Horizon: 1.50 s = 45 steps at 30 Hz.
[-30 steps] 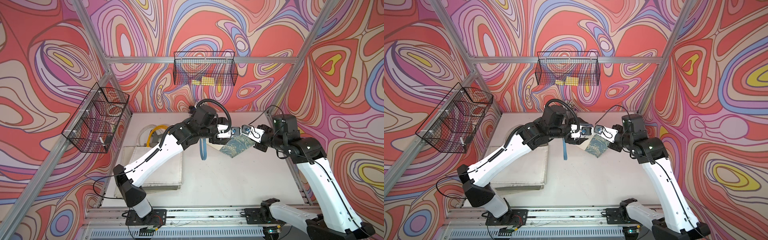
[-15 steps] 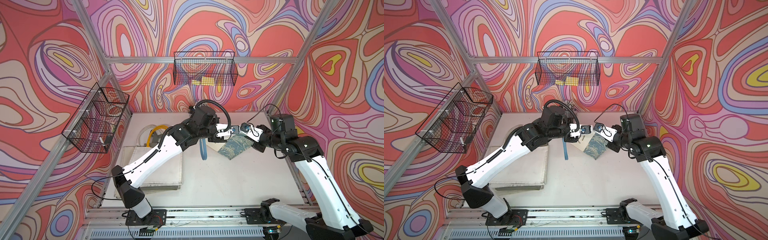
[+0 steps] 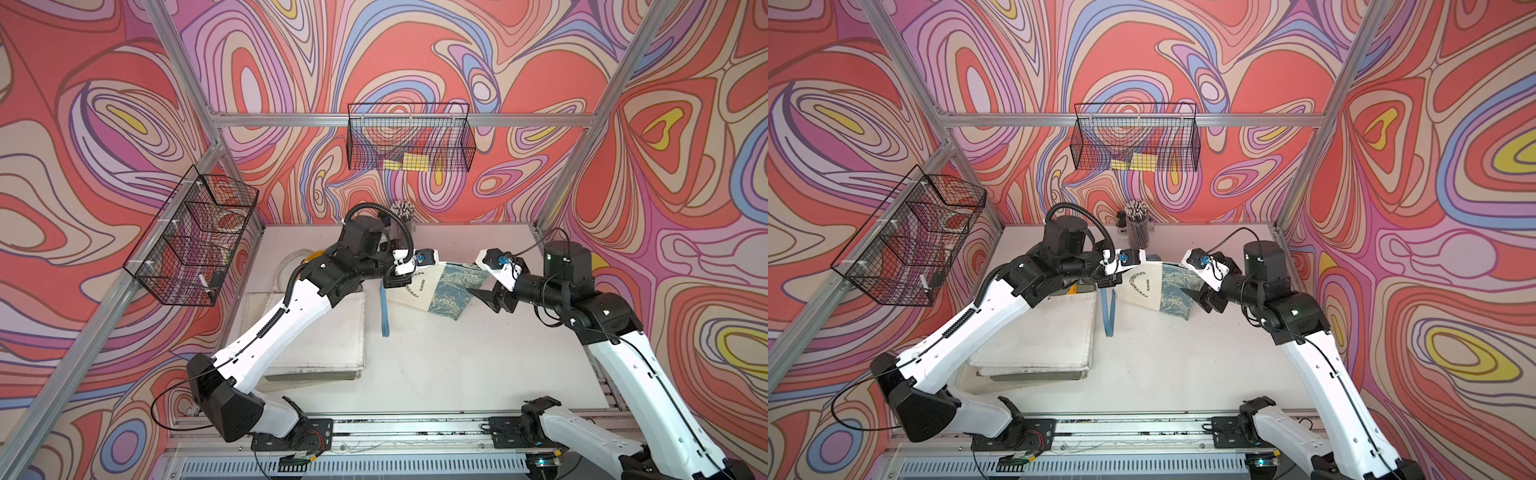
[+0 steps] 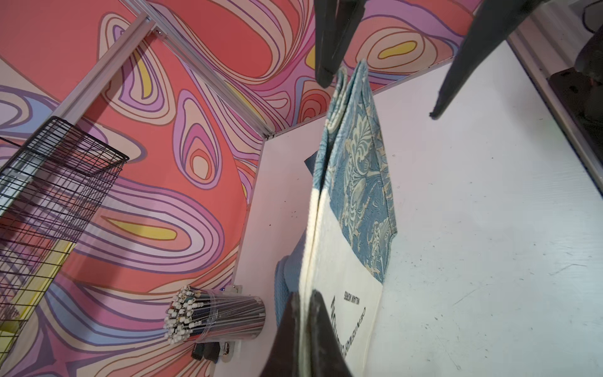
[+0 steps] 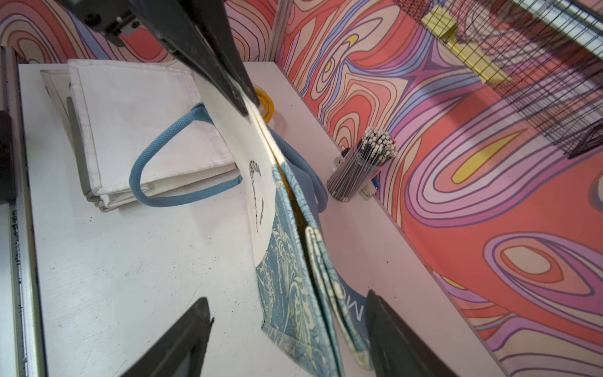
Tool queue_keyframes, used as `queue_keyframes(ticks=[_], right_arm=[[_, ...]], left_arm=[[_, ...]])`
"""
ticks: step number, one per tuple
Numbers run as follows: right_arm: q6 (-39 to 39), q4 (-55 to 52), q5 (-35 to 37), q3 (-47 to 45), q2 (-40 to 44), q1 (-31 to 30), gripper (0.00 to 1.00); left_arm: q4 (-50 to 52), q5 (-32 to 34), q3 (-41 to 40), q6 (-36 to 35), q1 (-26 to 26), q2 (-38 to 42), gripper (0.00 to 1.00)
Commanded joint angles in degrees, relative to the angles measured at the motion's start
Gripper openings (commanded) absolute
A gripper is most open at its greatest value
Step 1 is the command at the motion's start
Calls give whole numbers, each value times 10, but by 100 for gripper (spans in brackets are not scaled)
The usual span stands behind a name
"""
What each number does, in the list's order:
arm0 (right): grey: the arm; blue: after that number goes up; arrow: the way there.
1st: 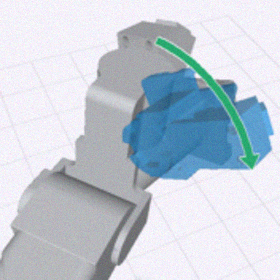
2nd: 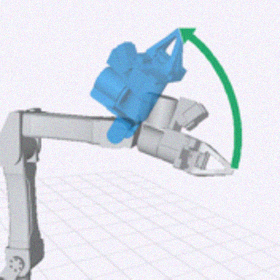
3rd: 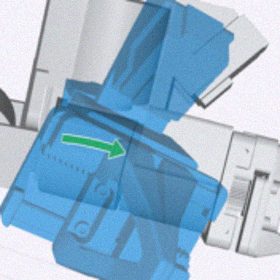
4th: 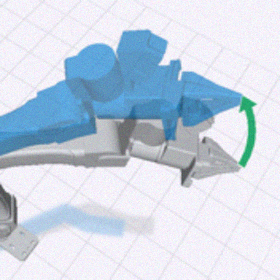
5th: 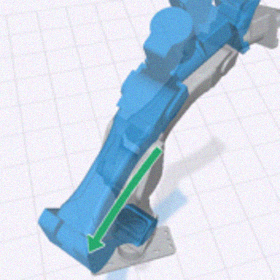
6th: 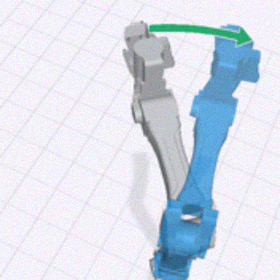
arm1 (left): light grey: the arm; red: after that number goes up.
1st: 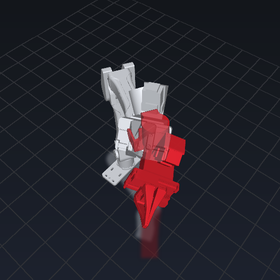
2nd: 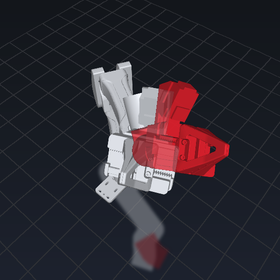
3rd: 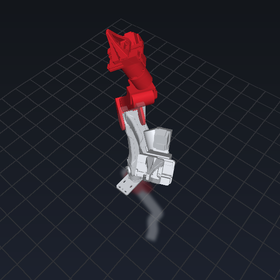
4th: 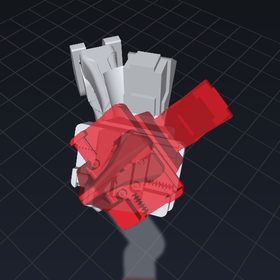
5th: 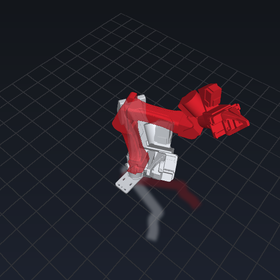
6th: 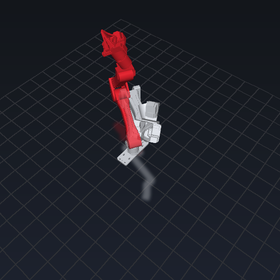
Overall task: Put away the canvas bag
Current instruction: Press the canvas bag.
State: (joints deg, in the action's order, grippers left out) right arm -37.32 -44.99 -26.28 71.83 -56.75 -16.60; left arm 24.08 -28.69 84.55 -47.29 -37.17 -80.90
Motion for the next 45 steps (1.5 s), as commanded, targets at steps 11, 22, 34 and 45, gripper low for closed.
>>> queue_keyframes(ticks=[11,22,34,45], right_arm=[[89,122,-80,-102,47,36,96],[126,182,-137,-155,67,37,51],[43,97,-112,-87,40,37,0],[-56,-27,-103,29,-22,37,0]], left_arm=[[-106,-129,-44,14,40,79,0],[-147,-90,-53,35,48,75,0],[-54,-96,-21,25,36,71,48],[34,-13,95,-11,-81,-8,69]])
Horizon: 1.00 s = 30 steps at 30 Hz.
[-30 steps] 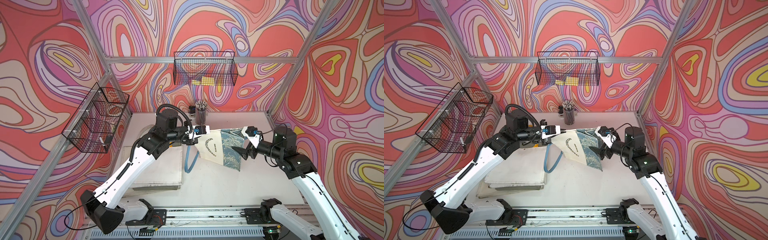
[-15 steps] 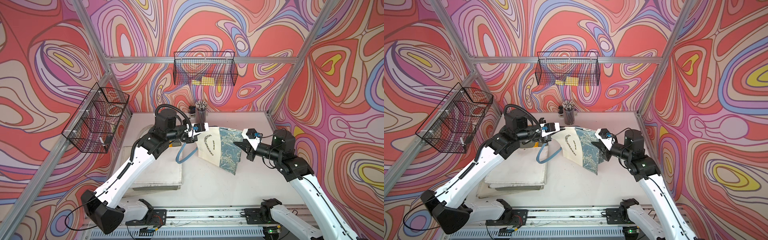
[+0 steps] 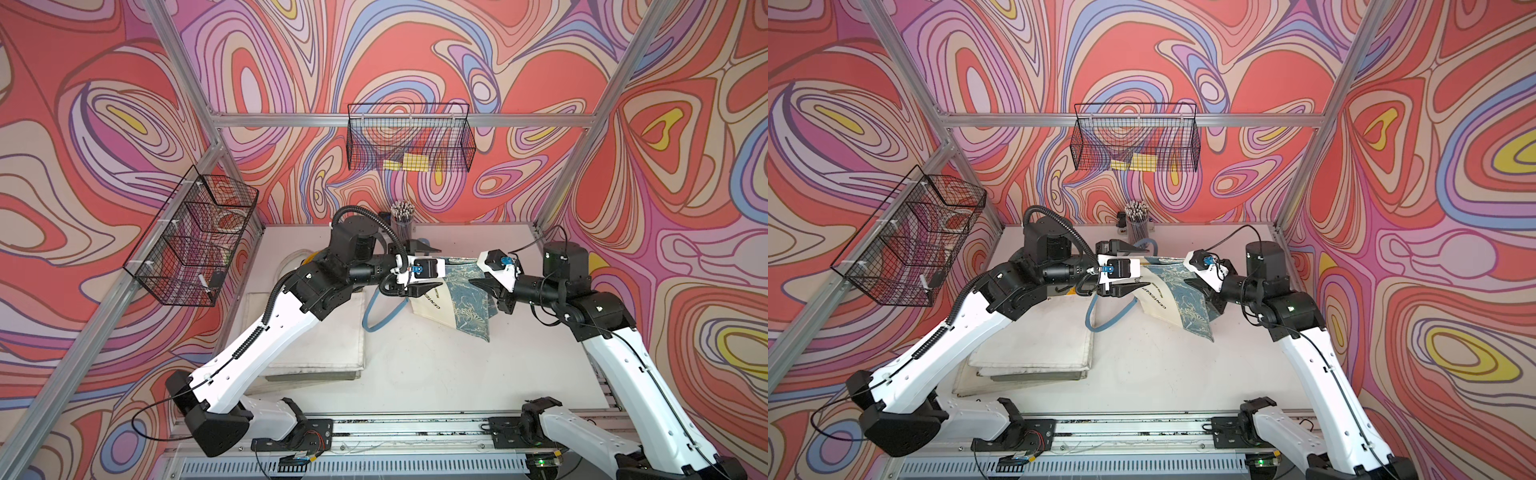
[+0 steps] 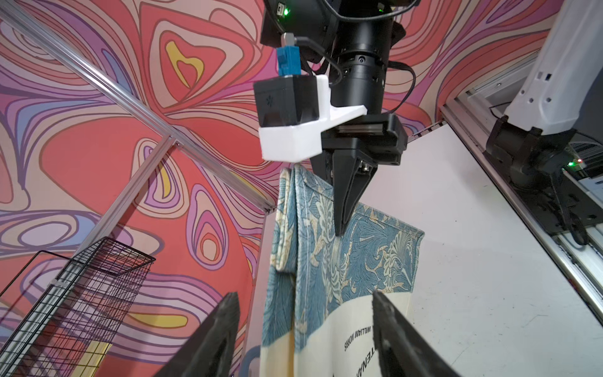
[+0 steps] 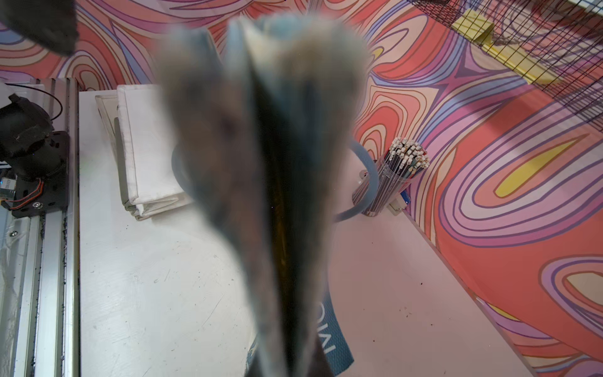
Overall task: Put away the canvas bag
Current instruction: Press the canvas bag.
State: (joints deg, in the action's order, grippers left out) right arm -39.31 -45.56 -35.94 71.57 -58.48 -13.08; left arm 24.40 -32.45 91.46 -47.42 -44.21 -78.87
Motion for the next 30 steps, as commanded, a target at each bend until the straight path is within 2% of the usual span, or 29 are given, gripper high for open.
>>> queue_keyframes(ticks=[1,5,8,13,16,17,18,19,21,25,26,30], right_arm=[[-42,-29,-4,37,-9,2,0],[-56,-39,0,53,-18,2,0],[-58,-33,4,54,-17,2,0],[-59,-30,16,55,-18,2,0],[-50,-18,9,52,-16,2,0],[-43,-10,9,49,-13,2,1],[-36,-2,6,43,-9,2,8],[-29,10,3,34,-2,2,19],[-9,45,4,2,19,2,24],[50,121,19,-65,58,2,62],[62,128,22,-74,62,4,69],[87,143,16,-104,72,6,78]], left_arm=[[33,33,38,-9,-17,-40,70],[44,87,76,-18,-43,-84,76],[52,105,97,-22,-55,-106,73],[59,106,121,-14,-56,-122,34],[50,118,122,-15,-56,-125,1],[44,124,120,-16,-55,-125,0],[41,127,118,-17,-56,-125,0],[39,128,117,-22,-55,-124,0],[37,122,112,-26,-50,-121,0],[11,73,87,-26,-31,-96,0],[-4,57,75,-20,-23,-85,0],[-69,-46,31,11,22,-47,0]])
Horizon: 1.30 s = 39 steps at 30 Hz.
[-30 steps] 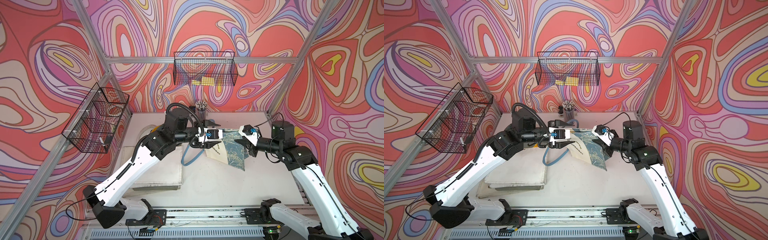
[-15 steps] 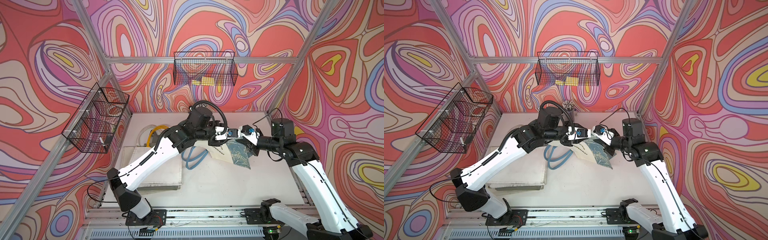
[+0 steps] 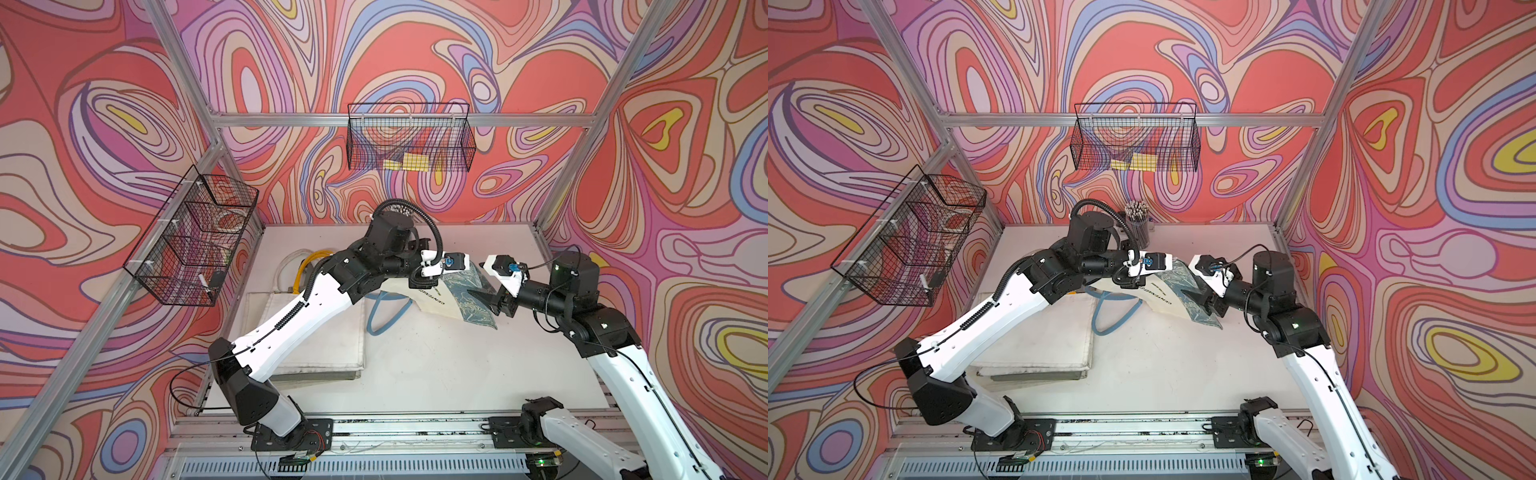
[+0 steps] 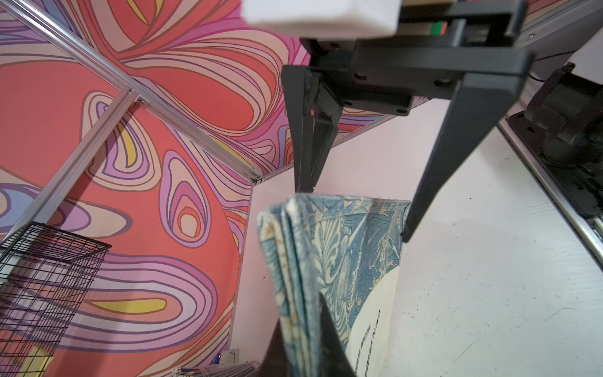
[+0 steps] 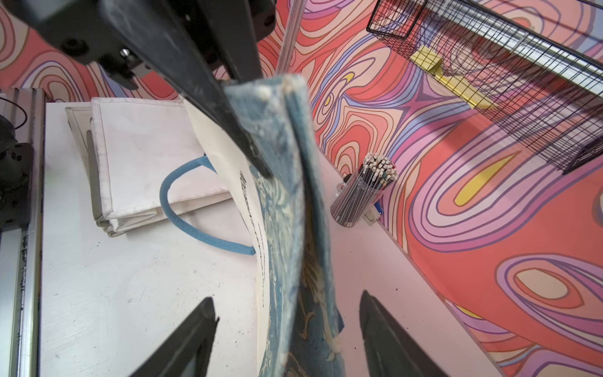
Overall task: Put away the canvas bag
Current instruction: Press the canvas bag.
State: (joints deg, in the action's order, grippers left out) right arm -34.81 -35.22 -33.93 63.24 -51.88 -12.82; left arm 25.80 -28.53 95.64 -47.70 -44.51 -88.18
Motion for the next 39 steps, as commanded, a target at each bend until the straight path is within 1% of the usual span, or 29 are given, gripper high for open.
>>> queue_keyframes(ticks=[1,4,8,15,19,21,24,27,28,29,30,31,33,35,36,38,39], right_arm=[[51,48,-6,-29,13,5,79],[73,66,-9,-51,25,8,83],[76,65,-10,-75,23,15,84],[67,74,-10,-93,21,36,84],[57,58,-23,-94,15,40,79],[51,46,-26,-100,14,39,75],[47,42,-26,-111,16,41,62],[42,41,-27,-117,14,41,44],[37,40,-27,-117,10,41,35],[31,35,-27,-115,6,41,23],[24,32,-22,-113,1,41,8],[15,29,-6,-107,-4,41,0],[-2,14,14,-84,-17,41,0],[-19,0,34,-49,-28,41,0],[-25,-4,45,-35,-33,41,0],[-40,-16,71,4,-47,41,0],[-52,-27,79,21,-54,41,0]], left_arm=[[-88,-105,-17,15,33,52,0],[-84,-154,-20,11,49,63,0],[-86,-191,-20,17,62,71,0],[-71,-203,-25,14,82,89,0],[-88,-195,-36,23,99,99,0],[-112,-200,-46,43,111,106,0],[-129,-188,-53,42,114,111,0],[-156,-182,-63,53,114,115,0],[-166,-180,-67,53,114,115,0],[-171,-177,-68,68,114,115,0],[-177,-173,-70,72,114,115,0],[-185,-165,-74,76,114,116,0],[-194,-153,-84,75,114,117,0],[-179,-138,-87,71,114,115,0],[-172,-129,-88,68,114,114,6],[-153,-106,-91,62,114,114,31],[-150,-96,-95,60,113,116,40]])
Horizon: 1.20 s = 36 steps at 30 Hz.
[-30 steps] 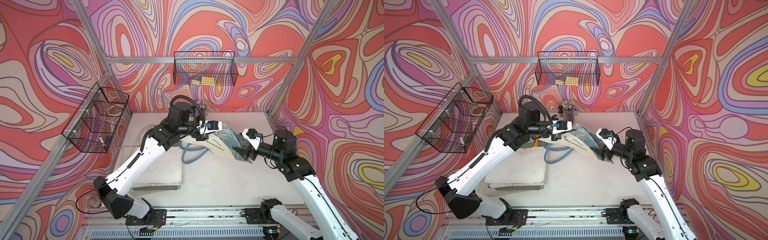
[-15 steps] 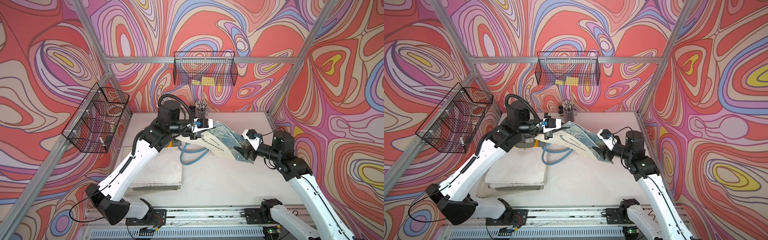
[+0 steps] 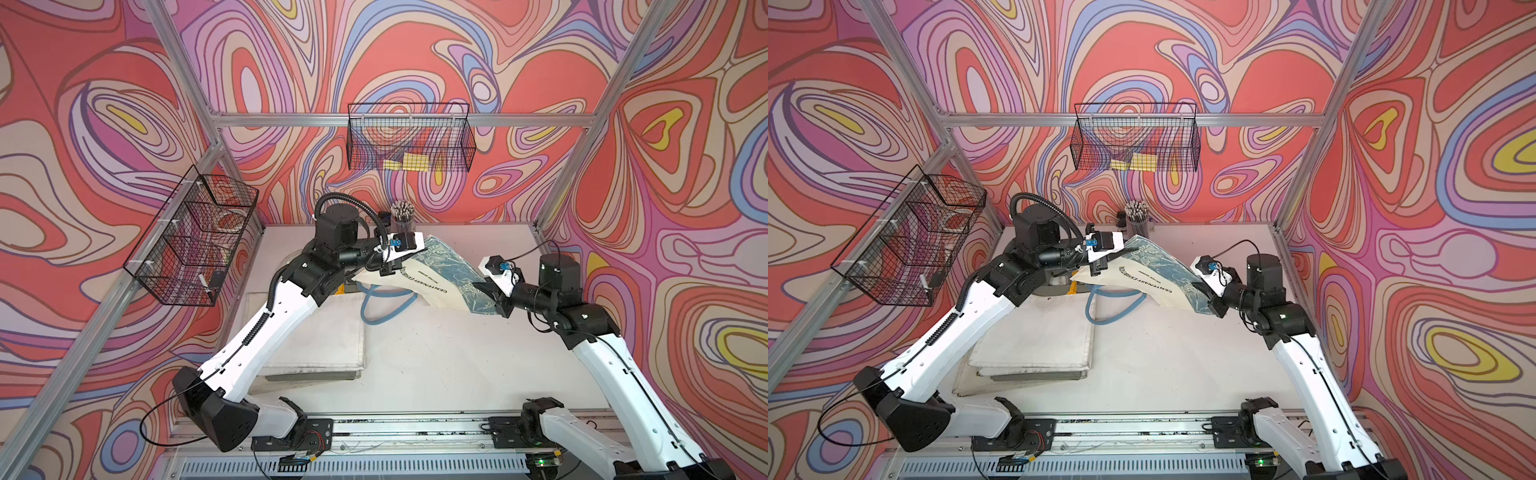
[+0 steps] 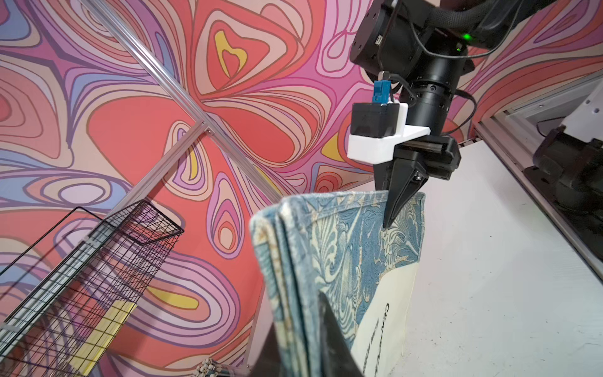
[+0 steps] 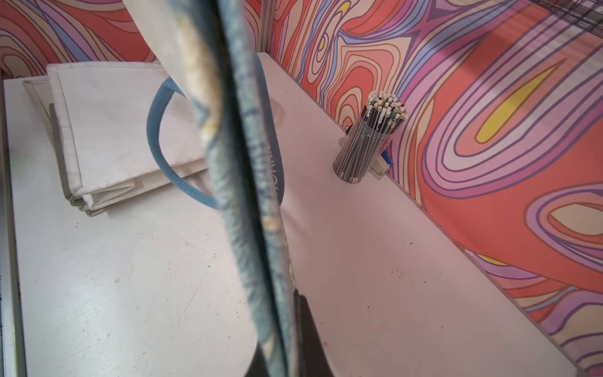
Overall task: Put away the canvas bag
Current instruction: Press the canvas bag.
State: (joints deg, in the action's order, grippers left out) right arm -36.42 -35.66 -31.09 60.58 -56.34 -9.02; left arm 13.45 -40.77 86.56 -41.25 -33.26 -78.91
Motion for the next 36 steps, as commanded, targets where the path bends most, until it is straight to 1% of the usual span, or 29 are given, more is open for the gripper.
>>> queue_keyframes(ticks=[1,2,5,8,10,13,16,20,25,29,36], right_arm=[[-49,-44,58,69,-18,3,0],[-67,-63,66,91,-27,3,0],[-114,-113,100,137,-48,3,0],[-127,-122,123,152,-49,2,0],[-136,-134,132,161,-54,2,0],[-137,-137,141,160,-58,1,0],[-136,-141,144,160,-58,1,0],[-132,-143,155,160,-58,1,0],[-135,-148,174,162,-58,1,0],[-133,-150,175,165,-58,1,0],[-130,-153,170,179,-63,1,0]], left_arm=[[-27,41,-11,-5,-1,27,51],[-27,50,-16,-5,-3,32,59],[-25,98,-25,-45,-19,48,69],[7,162,-13,-101,-61,50,74],[54,210,12,-150,-102,38,75],[103,274,57,-196,-156,6,76],[127,309,91,-206,-189,-31,77],[141,345,131,-195,-208,-83,77],[203,434,242,-142,-235,-168,76],[202,456,251,-138,-237,-186,74],[222,501,251,-141,-235,-200,64]])
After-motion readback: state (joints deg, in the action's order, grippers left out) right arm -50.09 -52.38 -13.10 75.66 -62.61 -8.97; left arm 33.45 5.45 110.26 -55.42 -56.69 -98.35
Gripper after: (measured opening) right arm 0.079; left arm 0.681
